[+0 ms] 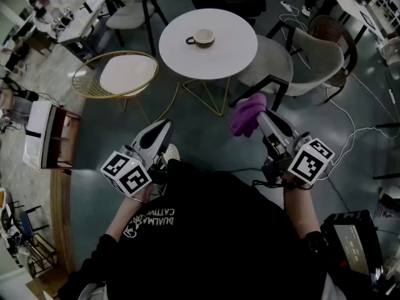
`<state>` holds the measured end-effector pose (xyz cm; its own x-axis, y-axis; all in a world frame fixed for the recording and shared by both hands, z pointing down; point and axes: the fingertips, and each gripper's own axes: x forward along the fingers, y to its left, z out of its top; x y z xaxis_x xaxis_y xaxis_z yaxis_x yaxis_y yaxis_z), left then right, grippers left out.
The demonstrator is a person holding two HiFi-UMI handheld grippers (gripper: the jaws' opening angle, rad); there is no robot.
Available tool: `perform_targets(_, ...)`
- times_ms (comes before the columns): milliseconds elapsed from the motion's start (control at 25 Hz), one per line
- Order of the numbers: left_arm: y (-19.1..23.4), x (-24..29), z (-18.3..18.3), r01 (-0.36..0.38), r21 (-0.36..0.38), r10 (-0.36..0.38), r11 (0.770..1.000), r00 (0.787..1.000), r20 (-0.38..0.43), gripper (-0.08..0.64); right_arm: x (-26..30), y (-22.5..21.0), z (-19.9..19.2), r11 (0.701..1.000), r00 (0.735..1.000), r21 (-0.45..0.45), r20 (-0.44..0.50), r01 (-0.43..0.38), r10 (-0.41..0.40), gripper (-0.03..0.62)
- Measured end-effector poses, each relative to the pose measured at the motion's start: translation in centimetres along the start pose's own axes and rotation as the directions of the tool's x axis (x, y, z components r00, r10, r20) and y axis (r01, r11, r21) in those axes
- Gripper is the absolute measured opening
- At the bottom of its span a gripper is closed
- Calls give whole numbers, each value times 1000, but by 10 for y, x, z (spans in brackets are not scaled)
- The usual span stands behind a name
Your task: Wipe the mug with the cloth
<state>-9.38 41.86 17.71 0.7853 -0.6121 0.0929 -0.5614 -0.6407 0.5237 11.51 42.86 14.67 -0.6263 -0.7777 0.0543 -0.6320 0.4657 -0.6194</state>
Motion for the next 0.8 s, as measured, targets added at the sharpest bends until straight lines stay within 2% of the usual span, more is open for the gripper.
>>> perform_targets(560,-4,-1,-3,8,7,-8,1000,1000,6,0,-5,-2,6,1000,999,20,38,-15,14,43)
perform_targets(800,5,5,2,32,53,-32,998,999,4,0,9,-12,-2,999,1000,43,-8,-17,17,43)
